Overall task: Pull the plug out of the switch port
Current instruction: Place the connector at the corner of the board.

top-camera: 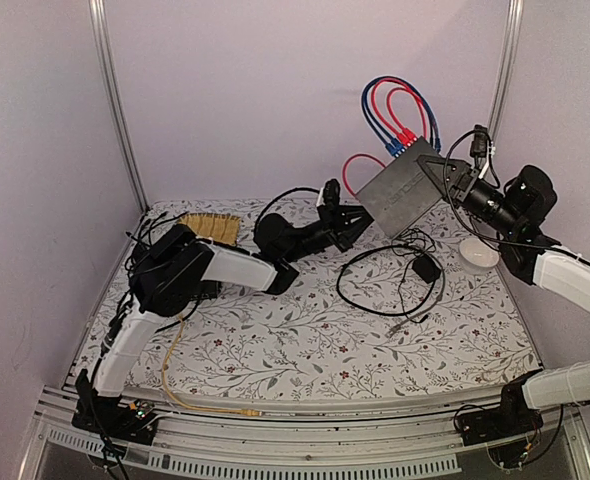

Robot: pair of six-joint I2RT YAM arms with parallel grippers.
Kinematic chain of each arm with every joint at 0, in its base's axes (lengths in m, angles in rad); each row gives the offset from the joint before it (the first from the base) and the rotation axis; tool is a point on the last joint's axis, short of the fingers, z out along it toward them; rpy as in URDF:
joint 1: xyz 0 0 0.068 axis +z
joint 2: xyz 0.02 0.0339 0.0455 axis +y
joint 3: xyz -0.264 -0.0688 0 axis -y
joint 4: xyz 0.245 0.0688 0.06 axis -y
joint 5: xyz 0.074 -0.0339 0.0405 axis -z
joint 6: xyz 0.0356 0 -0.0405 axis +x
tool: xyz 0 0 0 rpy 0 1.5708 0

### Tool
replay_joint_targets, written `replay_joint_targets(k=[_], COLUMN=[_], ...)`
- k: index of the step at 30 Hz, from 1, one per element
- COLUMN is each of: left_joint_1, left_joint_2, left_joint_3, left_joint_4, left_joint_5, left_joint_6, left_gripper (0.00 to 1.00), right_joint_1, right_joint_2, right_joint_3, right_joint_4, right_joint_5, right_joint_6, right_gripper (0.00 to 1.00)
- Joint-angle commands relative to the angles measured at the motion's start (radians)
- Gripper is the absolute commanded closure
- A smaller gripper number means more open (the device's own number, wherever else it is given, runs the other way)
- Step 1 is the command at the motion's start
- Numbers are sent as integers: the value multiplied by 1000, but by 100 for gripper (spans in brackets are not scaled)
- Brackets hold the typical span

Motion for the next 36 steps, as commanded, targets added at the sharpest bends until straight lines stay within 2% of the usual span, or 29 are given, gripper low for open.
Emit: replay_joint_targets(k=[1,21,36], left_joint_1=[-28,-102,-110], left_joint_2=[55,386,464], left_joint_3=[122,564,616], left_joint_4=[-7,-92,-133], left_joint_5=[49,92,95], left_joint_6=[-22,-181,-223], left_gripper=[100,100,100], right_joint_1=[-4,-5,-5], right_joint_2=[-65,-99,-104], right_joint_3=[59,74,85], right_joint_4=[68,-21,-75], right_joint_5=[6,-1,14], right_joint_6=[-31,-65,-81], right_gripper=[99,99,99])
